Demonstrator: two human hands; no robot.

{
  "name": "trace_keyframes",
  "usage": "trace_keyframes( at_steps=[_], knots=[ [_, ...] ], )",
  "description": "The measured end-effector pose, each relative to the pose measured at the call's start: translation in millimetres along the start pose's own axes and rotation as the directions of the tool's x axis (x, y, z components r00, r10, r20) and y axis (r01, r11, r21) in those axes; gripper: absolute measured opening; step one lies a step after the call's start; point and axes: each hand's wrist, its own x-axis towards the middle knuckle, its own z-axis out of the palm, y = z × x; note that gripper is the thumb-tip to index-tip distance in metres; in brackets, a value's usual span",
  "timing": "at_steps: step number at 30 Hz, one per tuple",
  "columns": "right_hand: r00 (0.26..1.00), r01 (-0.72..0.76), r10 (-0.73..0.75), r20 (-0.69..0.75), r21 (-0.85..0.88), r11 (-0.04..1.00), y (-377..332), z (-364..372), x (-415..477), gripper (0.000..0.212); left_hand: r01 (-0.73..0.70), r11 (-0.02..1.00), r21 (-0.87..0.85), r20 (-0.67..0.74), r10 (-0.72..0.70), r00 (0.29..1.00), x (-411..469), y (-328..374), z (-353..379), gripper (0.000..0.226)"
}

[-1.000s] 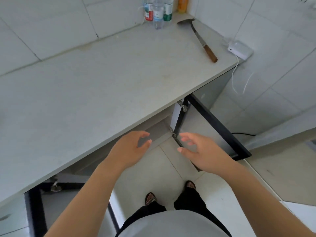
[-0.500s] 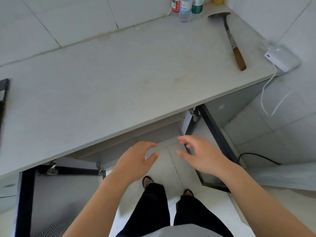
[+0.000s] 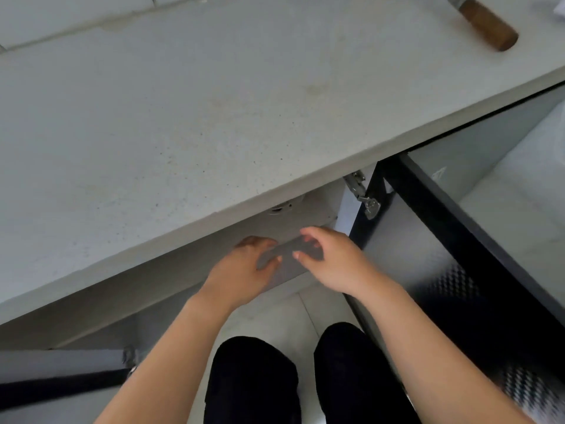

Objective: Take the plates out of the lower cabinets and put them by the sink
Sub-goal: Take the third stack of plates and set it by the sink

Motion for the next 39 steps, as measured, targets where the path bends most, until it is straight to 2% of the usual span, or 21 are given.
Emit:
trace_keyframes(
  at_steps=[2, 5, 8, 16, 19, 23, 26, 29, 33, 39],
  knots=[
    [0.999, 0.019, -0.019, -0.044, -0.012, 1.000, 27.5, 21.2, 29.3, 0.049, -0.048, 0.997, 0.055, -0.046, 0.051, 0.998, 36.1, -24.1, 23.4, 0.040],
    [0.994, 0.050, -0.054, -0.091, -0.043, 0.998, 64.9, 48.9, 70.5, 0.047, -0.112, 0.983, 0.146, -0.133, 0.131, 0.982, 84.4, -58.5, 52.4, 0.057],
    [0.982, 0.110, -0.123, -0.143, -0.096, 0.989, 90.8, 69.9, 106.1, 0.045, -0.104, 0.970, 0.221, -0.173, 0.144, 0.974, 117.9, -87.0, 72.8, 0.053],
    [0.959, 0.173, -0.204, -0.195, -0.167, 0.971, 111.4, 88.1, 149.4, 0.040, -0.116, 0.956, 0.268, -0.206, 0.175, 0.963, 154.9, -122.4, 88.2, 0.045],
    [0.937, 0.217, -0.272, -0.217, -0.246, 0.945, 120.1, 93.1, 171.2, 0.039, -0.129, 0.953, 0.273, -0.251, 0.200, 0.947, 171.2, -132.6, 91.1, 0.046],
    [0.903, 0.294, -0.387, -0.186, -0.390, 0.873, 125.6, 98.0, 195.3, 0.046, -0.117, 0.938, 0.327, -0.327, 0.228, 0.917, 191.5, -136.9, 102.6, 0.059],
    [0.908, 0.309, -0.401, -0.121, -0.451, 0.837, 126.3, 100.8, 208.7, 0.048, -0.120, 0.901, 0.418, -0.296, 0.260, 0.919, 203.2, -136.3, 110.1, 0.068],
    [0.912, 0.324, -0.404, -0.074, -0.477, 0.817, 131.2, 105.6, 222.2, 0.039, -0.120, 0.889, 0.442, -0.279, 0.263, 0.924, 210.3, -136.2, 111.2, 0.058],
    [0.904, 0.326, -0.421, -0.082, -0.504, 0.800, 135.7, 105.4, 229.3, 0.032, -0.157, 0.890, 0.427, -0.341, 0.320, 0.884, 214.5, -130.0, 110.9, 0.042],
    [0.847, 0.406, -0.520, -0.106, -0.501, 0.764, 140.6, 107.4, 228.8, 0.028, -0.170, 0.880, 0.444, -0.385, 0.359, 0.850, 213.9, -136.9, 115.3, 0.031]
  ],
)
